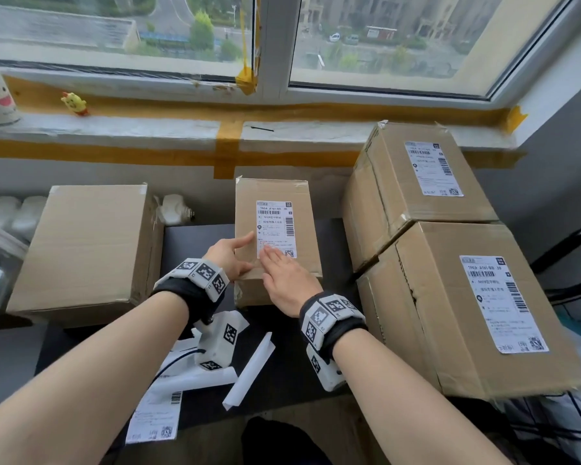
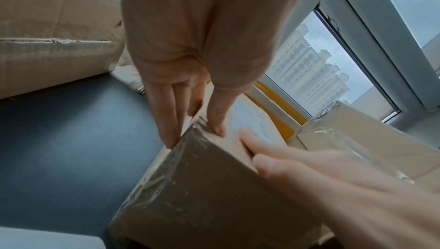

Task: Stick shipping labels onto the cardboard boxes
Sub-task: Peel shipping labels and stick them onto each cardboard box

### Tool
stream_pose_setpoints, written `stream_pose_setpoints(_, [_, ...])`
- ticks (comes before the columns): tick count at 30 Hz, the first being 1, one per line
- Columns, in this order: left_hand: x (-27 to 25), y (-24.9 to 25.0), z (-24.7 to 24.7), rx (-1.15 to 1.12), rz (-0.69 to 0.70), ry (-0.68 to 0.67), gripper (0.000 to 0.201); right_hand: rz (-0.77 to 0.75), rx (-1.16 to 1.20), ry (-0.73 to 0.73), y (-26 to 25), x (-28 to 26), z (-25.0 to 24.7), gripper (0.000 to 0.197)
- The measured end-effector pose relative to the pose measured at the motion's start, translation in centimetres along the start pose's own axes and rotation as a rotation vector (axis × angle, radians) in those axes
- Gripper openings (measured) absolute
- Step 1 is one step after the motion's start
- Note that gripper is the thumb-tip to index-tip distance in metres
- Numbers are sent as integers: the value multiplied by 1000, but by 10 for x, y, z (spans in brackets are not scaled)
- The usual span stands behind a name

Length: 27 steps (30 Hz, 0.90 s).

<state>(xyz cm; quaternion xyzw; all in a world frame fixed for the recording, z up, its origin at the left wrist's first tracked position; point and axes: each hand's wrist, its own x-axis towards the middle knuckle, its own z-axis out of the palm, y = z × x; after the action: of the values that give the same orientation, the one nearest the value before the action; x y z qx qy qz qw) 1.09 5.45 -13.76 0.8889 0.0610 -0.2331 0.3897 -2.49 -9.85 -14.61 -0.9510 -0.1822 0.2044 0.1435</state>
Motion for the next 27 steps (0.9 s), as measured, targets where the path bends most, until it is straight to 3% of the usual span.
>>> stream_pose_setpoints(7, [-3,-2,-1,-90,-46,-24,76,140,-29,28,28,-21,-4,53])
stream_pose_setpoints(12, [-4,-3,0,-336,-108,-21,105,184,13,21,24,-9,-6,57])
stream_pose_setpoints(18, [0,-9,0,-348,-132,-35,90,187,5,-63,27,28,-33,57])
stream_pose_setpoints(27, [-1,-9,-1,-393,-150,-26,89,117,3,-108,15,88,-58,57])
